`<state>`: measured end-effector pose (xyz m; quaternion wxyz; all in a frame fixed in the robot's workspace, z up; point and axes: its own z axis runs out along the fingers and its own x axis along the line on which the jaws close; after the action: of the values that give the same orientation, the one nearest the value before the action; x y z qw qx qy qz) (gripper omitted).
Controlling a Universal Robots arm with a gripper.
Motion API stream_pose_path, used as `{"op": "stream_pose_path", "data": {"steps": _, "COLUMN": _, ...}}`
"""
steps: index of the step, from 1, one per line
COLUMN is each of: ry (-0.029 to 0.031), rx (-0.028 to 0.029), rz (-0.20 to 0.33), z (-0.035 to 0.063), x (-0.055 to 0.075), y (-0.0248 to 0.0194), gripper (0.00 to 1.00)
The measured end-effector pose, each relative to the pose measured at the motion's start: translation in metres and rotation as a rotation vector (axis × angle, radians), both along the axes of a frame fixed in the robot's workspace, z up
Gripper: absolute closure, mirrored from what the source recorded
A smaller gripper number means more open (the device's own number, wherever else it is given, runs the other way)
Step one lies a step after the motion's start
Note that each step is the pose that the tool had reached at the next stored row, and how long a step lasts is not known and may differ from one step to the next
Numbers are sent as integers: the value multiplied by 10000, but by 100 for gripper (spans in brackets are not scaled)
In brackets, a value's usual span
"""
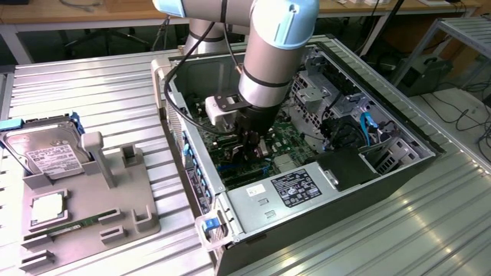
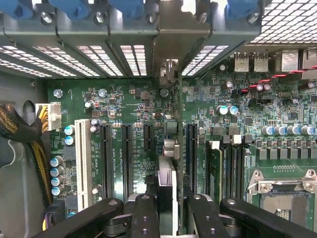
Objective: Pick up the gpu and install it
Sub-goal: 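Insert the gpu into the slot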
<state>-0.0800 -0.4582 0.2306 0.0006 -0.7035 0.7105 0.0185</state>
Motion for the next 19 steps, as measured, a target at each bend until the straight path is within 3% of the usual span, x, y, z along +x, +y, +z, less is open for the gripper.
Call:
{"op": "stream_pose_path", "data": {"steps": 18, "ry": -3, "rx": 6, "rz": 0, "z": -67, "x": -3, "y": 1, "gripper": 73}}
{"op": "stream_pose_path", "data": {"steps": 19, "ry": -14, "rx": 35, "rz": -1, "z": -74, "x": -1, "y": 5, "gripper": 73}}
